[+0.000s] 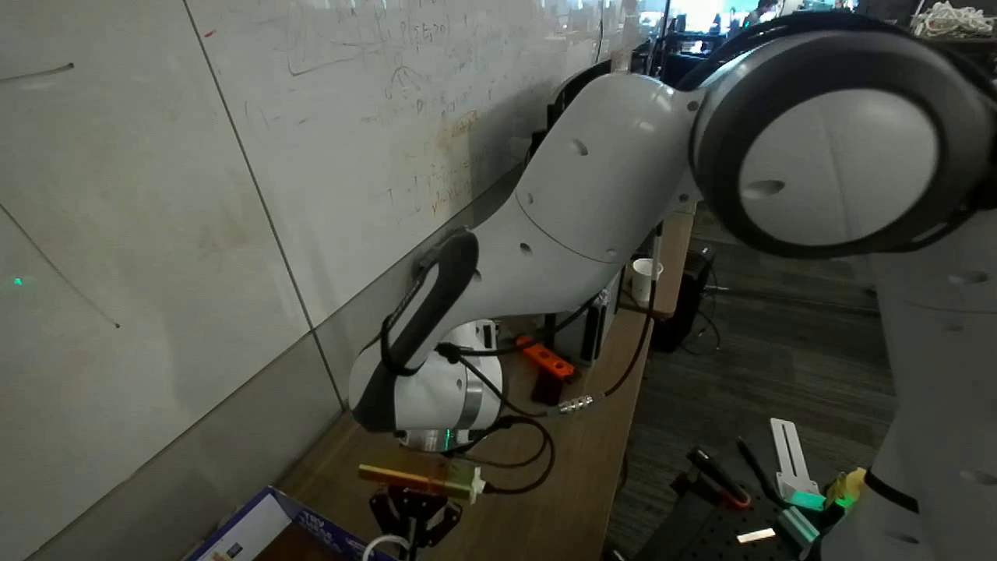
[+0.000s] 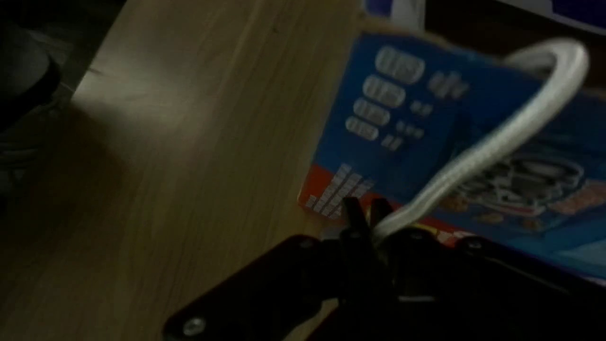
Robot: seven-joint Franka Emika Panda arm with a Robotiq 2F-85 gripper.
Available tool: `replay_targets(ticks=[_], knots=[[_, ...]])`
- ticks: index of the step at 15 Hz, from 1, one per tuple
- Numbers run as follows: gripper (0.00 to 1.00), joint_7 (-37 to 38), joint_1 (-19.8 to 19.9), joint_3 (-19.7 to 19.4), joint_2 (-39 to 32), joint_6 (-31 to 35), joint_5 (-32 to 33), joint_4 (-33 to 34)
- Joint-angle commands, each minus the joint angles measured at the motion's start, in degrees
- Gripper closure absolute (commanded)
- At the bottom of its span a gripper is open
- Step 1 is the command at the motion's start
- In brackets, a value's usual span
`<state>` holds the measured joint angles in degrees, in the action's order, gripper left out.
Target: Pick up the ropes on the table and put them in the box
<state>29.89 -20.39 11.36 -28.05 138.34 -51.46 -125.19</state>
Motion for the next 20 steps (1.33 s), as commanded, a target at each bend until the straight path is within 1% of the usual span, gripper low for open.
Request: replay_targets(ticks=[1,2,3,4,7,9,11,12,14,17,19,20], knots=[[0.89,10.70,-7.25,0.19,11.16,4.23,9.72,-7.54],[0.88,14.24,-8.71,0.70,13.49,4.75,13.58,-8.46],[0.90,18.21,-10.28,1.38,15.66,5.34,17.63,-9.61],[0.89,22.71,-11.72,2.15,17.44,5.81,22.12,-10.18],[0.88,36.23,-14.24,4.32,23.15,5.24,36.77,-11.09],[0.88,42.84,-14.56,6.07,26.18,3.72,43.99,-10.54],[0.88,48.90,-14.39,7.74,28.45,2.60,52.57,-9.38],[0.88,52.38,-13.98,8.40,29.40,1.61,58.23,-8.44],[0.89,55.71,-12.69,9.79,30.83,-0.66,65.80,-6.80],[0.89,56.83,-10.73,11.55,31.38,-3.30,71.85,-3.40],[0.89,57.16,-9.71,12.93,30.08,-4.81,76.21,-0.47],[0.89,56.89,-9.40,13.56,29.76,-5.29,77.18,0.68]])
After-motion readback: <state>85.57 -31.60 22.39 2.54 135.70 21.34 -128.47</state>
